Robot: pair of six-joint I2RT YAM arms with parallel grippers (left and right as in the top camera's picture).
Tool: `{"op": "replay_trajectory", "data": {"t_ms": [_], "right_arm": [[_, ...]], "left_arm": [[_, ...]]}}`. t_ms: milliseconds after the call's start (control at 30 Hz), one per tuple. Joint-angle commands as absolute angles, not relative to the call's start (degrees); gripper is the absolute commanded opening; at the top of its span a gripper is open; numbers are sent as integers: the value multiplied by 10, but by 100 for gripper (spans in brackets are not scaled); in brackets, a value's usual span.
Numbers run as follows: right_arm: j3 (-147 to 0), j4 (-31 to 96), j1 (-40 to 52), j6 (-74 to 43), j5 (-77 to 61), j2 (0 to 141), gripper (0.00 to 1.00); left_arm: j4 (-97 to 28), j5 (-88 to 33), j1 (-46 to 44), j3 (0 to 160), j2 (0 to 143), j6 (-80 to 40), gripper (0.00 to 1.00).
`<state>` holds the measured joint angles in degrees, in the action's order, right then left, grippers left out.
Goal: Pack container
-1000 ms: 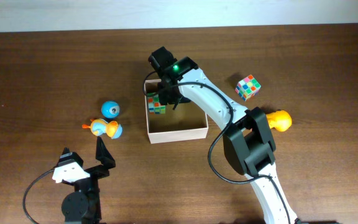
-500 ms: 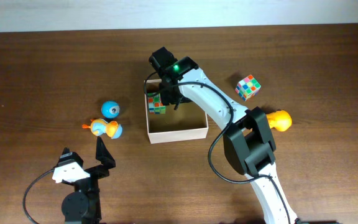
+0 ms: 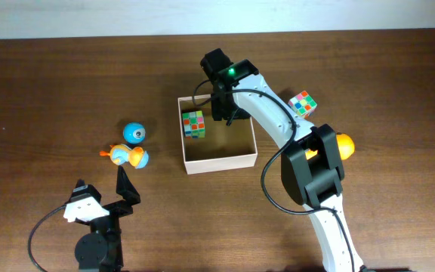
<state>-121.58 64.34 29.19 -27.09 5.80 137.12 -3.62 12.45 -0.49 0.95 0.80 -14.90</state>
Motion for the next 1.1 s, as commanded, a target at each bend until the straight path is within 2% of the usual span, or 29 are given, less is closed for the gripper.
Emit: {"op": "replay_trajectory", "data": {"t_ms": [0, 533, 1067], "right_arm": [[-1212, 647, 285, -295, 68, 1365, 53], [-1212, 683, 301, -297, 48, 1365, 52], [-1212, 736, 316, -372, 45, 1365, 52]], "left_arm": [[-35, 128, -2, 6, 3, -140, 99], [-35, 128, -2, 6, 3, -140, 99], [-35, 128, -2, 6, 3, -140, 99]]}}
